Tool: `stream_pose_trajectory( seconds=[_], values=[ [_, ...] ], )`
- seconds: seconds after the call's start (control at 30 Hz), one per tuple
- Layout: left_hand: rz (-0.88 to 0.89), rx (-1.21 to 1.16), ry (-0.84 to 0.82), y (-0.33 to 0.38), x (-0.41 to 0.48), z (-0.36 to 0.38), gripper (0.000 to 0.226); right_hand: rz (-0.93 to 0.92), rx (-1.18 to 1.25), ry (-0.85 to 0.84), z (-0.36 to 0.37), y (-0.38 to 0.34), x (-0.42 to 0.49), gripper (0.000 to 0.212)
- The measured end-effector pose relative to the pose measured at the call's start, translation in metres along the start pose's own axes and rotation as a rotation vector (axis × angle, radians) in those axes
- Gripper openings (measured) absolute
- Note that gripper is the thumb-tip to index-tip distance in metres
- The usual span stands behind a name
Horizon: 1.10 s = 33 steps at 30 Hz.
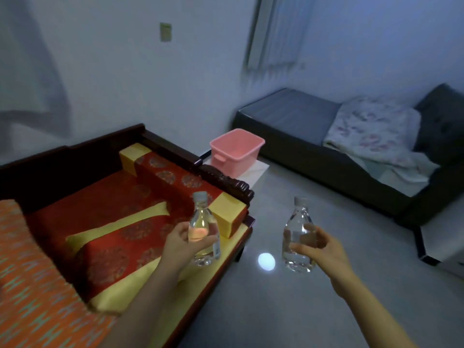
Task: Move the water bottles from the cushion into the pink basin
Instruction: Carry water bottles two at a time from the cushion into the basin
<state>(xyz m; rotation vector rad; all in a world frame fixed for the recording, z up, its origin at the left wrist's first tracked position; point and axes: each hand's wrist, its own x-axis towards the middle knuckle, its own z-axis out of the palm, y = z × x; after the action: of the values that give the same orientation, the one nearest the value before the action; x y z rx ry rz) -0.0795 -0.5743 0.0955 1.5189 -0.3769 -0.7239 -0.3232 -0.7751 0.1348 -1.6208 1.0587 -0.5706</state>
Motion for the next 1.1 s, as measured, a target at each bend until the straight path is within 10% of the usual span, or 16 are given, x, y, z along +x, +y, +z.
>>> stream_pose_trajectory(
  seconds=[0.37, 1.1],
  values=[
    [-0.044, 0.058, 0.039, 0.026, 0.102, 0.161, 0.079, 0.01, 0.058, 0.005, -0.109, 0.013, 0.152, 0.052],
    [0.006, 0.02, 0.206, 0.072, 0.457, 0.31, 0.046, -0.035, -0.031, -0.204, -0.135, -0.051, 0.578, 0.058]
  ],
)
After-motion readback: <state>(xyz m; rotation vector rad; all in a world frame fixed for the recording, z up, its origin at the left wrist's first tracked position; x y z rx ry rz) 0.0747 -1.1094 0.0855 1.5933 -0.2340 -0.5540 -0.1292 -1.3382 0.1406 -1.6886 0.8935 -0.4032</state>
